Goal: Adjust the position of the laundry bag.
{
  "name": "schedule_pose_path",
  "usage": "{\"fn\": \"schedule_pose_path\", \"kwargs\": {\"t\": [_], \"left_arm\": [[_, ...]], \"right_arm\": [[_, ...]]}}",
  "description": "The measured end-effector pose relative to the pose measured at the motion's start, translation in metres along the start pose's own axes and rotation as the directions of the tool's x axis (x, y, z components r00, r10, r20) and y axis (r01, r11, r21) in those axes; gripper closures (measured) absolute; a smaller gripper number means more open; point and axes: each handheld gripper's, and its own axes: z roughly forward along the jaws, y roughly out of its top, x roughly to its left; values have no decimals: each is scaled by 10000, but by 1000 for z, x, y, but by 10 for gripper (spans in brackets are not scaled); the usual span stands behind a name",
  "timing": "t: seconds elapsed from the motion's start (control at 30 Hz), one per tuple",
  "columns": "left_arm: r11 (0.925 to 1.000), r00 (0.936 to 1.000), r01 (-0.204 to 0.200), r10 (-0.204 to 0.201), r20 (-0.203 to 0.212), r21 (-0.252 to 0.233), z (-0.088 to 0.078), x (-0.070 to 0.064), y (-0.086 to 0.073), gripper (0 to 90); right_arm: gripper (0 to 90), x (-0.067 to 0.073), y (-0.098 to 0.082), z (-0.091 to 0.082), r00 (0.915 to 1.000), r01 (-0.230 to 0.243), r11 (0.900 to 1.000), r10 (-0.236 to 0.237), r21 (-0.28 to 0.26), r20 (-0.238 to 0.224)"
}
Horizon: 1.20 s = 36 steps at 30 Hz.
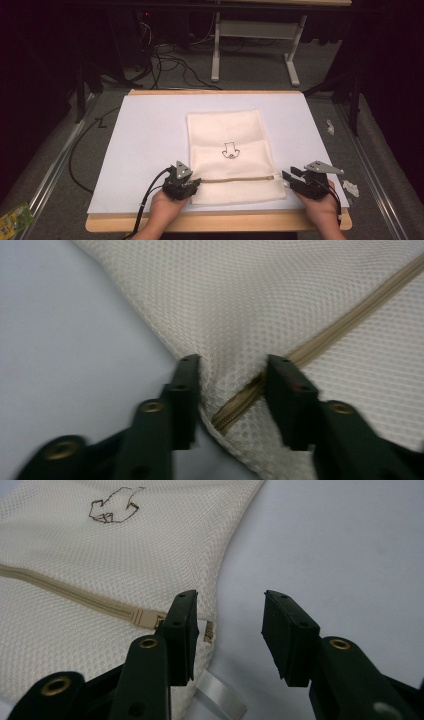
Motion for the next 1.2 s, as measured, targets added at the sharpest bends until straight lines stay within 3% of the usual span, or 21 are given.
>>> {"fn": "schedule_pose_path", "kwargs": {"t": [0.1, 0.23, 0.27, 0.4, 0.47, 0.67, 0.7, 0.8, 1.0, 1.1, 1.2], "left_arm": [[9997, 9997, -258, 258, -8, -31, 0, 2, 0, 763], [9999, 9996, 130, -131, -254, -58, -3, 15, -2, 745], [9997, 9995, 223, -224, -227, -78, -4, 18, -3, 728], [9999, 9993, 66, -69, -367, -77, -5, 15, -3, 642], [10000, 9992, 7, -9, -391, -55, -6, 14, -4, 567], [9996, 9995, 131, -138, -284, -243, -11, 16, -3, 474], [9992, 9994, 218, -227, -260, -343, -13, 16, -2, 466], [9983, 9993, 315, -324, -175, -498, -15, 17, -1, 441], [9958, 9994, 355, -358, -22, -845, -20, 16, 2, 389], [9944, 9995, 326, -329, -15, -1007, -21, 16, 4, 351], [9946, 9994, 301, -285, 176, -996, -22, 17, 4, 341]], "right_arm": [[599, 0, 0, 2, 10000, 27, 9999, -28, -110, -75], [600, 5, 1, 7, 9997, -25, 10000, 24, -4, -259], [598, 11, 2, 13, 9992, 280, 9995, -275, 155, -298], [601, 24, 3, 24, 9969, 441, 9979, -409, 473, -672], [625, 29, 4, 29, 9970, 560, 9964, -524, 641, -568], [776, 30, 3, 29, 9965, 565, 9937, -500, 972, -677], [809, 27, 2, 26, 9953, 463, 9933, -368, 1060, -901], [821, 26, -1, 20, 9943, 455, 9931, -346, 1080, -1010], [774, 28, -6, 13, 9943, 553, 9934, -456, 1005, -961], [627, 27, -8, 11, 9965, 179, 9942, -90, 1065, -837], [615, 27, -10, 11, 9964, 185, 9944, -98, 1041, -837]]}}
